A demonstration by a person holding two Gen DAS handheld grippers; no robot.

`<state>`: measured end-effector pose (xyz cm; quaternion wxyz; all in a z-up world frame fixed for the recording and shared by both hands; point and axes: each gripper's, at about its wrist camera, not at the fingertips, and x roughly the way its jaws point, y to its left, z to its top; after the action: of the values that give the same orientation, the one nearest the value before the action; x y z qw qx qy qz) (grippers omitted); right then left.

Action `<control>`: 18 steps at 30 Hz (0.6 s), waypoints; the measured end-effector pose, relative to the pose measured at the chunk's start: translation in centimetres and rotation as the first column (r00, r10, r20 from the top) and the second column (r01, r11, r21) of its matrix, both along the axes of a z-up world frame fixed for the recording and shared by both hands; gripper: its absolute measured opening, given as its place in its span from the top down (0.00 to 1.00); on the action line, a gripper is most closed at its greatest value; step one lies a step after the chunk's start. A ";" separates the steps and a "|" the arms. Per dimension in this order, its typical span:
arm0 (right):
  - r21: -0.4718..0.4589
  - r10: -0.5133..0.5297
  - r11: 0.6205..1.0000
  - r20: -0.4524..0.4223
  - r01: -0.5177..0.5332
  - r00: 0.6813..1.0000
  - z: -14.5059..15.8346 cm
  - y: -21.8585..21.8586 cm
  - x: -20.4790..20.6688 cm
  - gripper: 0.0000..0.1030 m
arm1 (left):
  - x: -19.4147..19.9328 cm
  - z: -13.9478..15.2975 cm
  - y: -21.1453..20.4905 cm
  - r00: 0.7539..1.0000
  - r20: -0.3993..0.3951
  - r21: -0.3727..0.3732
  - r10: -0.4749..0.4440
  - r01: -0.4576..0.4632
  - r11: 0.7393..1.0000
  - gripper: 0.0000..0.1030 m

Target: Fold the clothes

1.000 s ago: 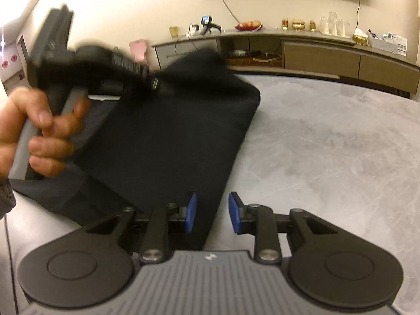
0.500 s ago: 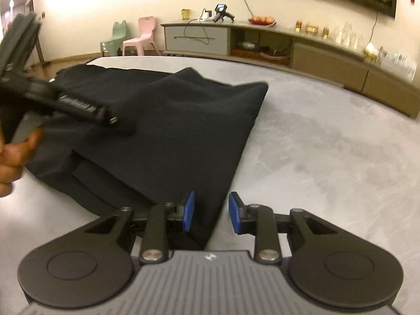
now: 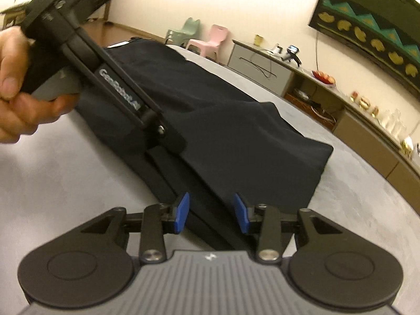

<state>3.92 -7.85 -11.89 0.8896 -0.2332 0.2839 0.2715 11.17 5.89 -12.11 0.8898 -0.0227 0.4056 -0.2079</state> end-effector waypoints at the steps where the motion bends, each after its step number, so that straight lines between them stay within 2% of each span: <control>1: -0.010 0.007 1.000 0.014 -0.007 1.000 0.0 0.2 -0.2 0.53 | -0.3 -0.2 -0.1 1.000 0.000 0.009 -0.021 0.021 1.000 0.32; 3: -0.033 0.021 0.999 0.033 -0.020 0.999 -0.2 0.8 -0.5 0.47 | -0.5 -0.4 -0.3 0.999 0.007 0.004 -0.038 0.038 0.999 0.29; 6: -0.070 0.043 0.997 0.056 -0.039 0.998 -0.5 1.7 -0.8 0.47 | -0.7 -0.5 -0.5 0.998 0.020 -0.020 -0.060 0.061 0.998 0.29; 8: -0.081 0.039 0.996 0.051 -0.035 0.998 -0.5 2.1 -0.5 0.53 | -0.7 -0.5 -0.5 0.997 0.028 -0.040 -0.076 0.077 0.996 0.29; 9: -0.079 0.033 0.996 0.040 -0.029 0.999 -0.5 2.3 -0.1 0.62 | -0.8 -0.5 -0.5 0.996 0.032 -0.050 -0.084 0.085 0.995 0.29; 10: -0.070 0.025 0.997 0.024 -0.023 0.999 -0.3 2.2 0.2 0.77 | -0.8 -0.5 -0.6 0.995 0.036 -0.061 -0.092 0.094 0.994 0.29; 11: -0.064 0.017 0.998 0.015 -0.016 1.000 -0.1 2.2 0.4 0.80 | -0.8 -0.5 -0.4 0.995 0.040 -0.067 -0.093 0.096 0.993 0.29; 15: 0.009 -0.001 1.000 -0.024 0.001 1.000 0.9 1.5 1.1 0.80 | -0.8 -0.1 0.3 0.994 0.067 -0.065 -0.087 0.092 0.994 0.29; 18: 0.060 -0.032 0.998 -0.056 0.035 0.998 1.7 0.7 1.7 0.80 | -1.0 0.1 0.0 0.992 0.095 0.009 -0.084 0.084 0.996 0.29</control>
<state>5.62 -7.10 -10.20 0.8925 -0.1937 0.3036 0.2714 10.17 5.91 -12.00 0.8985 0.0067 0.3641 -0.2450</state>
